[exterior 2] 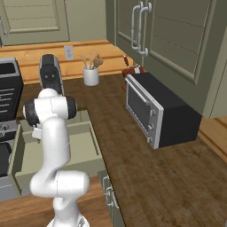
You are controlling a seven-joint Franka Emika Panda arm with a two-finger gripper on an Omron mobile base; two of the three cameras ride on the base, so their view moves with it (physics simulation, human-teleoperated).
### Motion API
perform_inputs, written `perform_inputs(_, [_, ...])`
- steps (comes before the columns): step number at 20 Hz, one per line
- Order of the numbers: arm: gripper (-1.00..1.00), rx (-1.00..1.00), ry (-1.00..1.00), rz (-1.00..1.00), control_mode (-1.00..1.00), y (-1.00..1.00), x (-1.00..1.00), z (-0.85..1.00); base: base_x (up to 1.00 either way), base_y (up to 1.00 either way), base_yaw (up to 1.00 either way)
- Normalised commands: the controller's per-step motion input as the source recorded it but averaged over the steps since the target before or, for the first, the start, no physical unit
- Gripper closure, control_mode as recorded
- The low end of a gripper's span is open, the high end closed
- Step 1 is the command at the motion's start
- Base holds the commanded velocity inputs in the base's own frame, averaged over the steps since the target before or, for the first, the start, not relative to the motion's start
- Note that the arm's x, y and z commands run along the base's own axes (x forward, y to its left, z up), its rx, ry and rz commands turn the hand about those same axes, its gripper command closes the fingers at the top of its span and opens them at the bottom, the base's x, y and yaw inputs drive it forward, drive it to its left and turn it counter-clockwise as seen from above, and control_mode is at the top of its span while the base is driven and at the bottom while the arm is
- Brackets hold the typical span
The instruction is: Take a straw from the drawer in front and place it inside the glass cup on the dining counter.
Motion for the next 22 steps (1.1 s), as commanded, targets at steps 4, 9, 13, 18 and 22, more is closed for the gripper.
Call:
perform_inputs(4, [-1.00, -0.11, 0.12, -0.22, -1.00, -0.38, 0.01, 0.02, 0.00, 0.00, 0.00])
perform_inputs(9, [-1.00, -0.13, 0.10, -0.30, -1.00, -0.03, 0.01, 0.24, 0.00, 0.00, 0.00])
perform_inputs(13, [-1.00, -0.18, 0.12, -0.32, -1.00, -0.01, 0.12, 0.04, 0.00, 0.00, 0.00])
perform_inputs(18, [-1.00, -0.22, 0.12, -0.34, -1.00, 0.00, 0.19, 0.00, 0.00, 0.00, 0.00])
perform_inputs(22, [-1.00, -0.21, 0.11, -0.34, -1.00, -0.12, 0.34, -0.01, 0.00, 0.00, 0.00])
